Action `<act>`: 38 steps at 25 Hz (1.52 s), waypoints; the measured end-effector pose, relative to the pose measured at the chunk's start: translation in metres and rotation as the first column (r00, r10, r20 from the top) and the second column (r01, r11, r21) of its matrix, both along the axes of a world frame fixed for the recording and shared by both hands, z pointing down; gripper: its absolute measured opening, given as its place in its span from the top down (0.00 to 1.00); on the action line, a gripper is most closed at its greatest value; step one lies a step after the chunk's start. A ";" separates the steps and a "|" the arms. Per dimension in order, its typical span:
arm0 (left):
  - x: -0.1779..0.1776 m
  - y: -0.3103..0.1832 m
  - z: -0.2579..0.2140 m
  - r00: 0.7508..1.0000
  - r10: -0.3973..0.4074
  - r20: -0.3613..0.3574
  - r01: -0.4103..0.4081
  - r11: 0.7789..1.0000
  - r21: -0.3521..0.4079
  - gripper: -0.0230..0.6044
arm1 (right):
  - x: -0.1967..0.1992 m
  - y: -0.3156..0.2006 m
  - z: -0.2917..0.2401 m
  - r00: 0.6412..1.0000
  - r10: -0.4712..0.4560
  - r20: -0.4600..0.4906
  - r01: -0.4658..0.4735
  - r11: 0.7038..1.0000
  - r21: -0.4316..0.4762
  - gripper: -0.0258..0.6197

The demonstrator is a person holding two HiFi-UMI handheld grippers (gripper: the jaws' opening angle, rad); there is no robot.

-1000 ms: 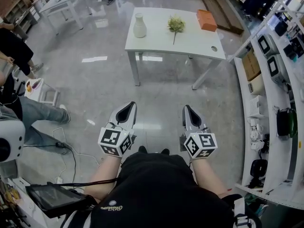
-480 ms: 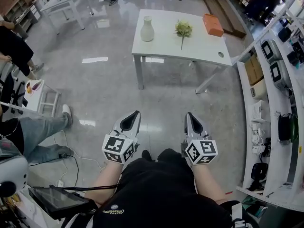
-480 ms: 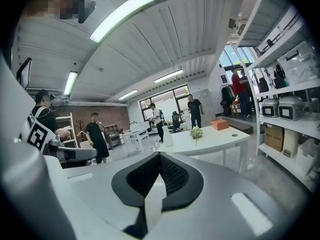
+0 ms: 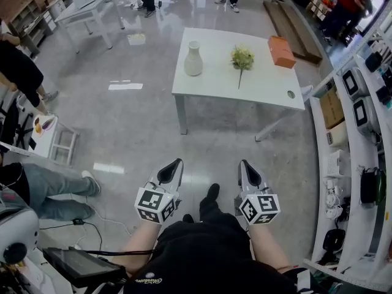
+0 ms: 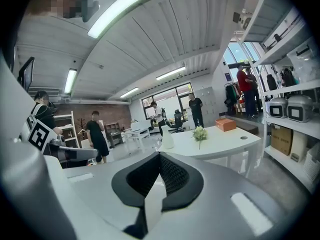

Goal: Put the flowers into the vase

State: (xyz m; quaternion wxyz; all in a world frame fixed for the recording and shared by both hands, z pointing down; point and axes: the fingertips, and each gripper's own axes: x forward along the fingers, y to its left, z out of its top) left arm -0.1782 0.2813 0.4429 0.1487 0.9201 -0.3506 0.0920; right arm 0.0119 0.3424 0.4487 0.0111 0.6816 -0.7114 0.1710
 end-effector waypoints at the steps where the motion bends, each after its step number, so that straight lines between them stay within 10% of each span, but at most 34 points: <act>1: 0.007 -0.011 -0.002 1.000 -0.004 0.000 0.004 1.000 0.008 0.95 | 0.006 -0.012 -0.001 1.000 -0.007 0.001 0.007 1.000 0.005 0.96; 17: 0.120 -0.178 -0.030 0.996 -0.088 -0.003 0.088 0.994 0.063 0.95 | 0.121 -0.184 -0.022 0.996 -0.087 -0.007 0.087 0.995 0.038 0.96; 38: 0.174 -0.410 -0.025 0.999 0.033 0.014 -0.034 0.998 0.058 0.95 | 0.156 -0.423 -0.022 1.000 0.016 -0.025 -0.016 1.000 0.019 0.96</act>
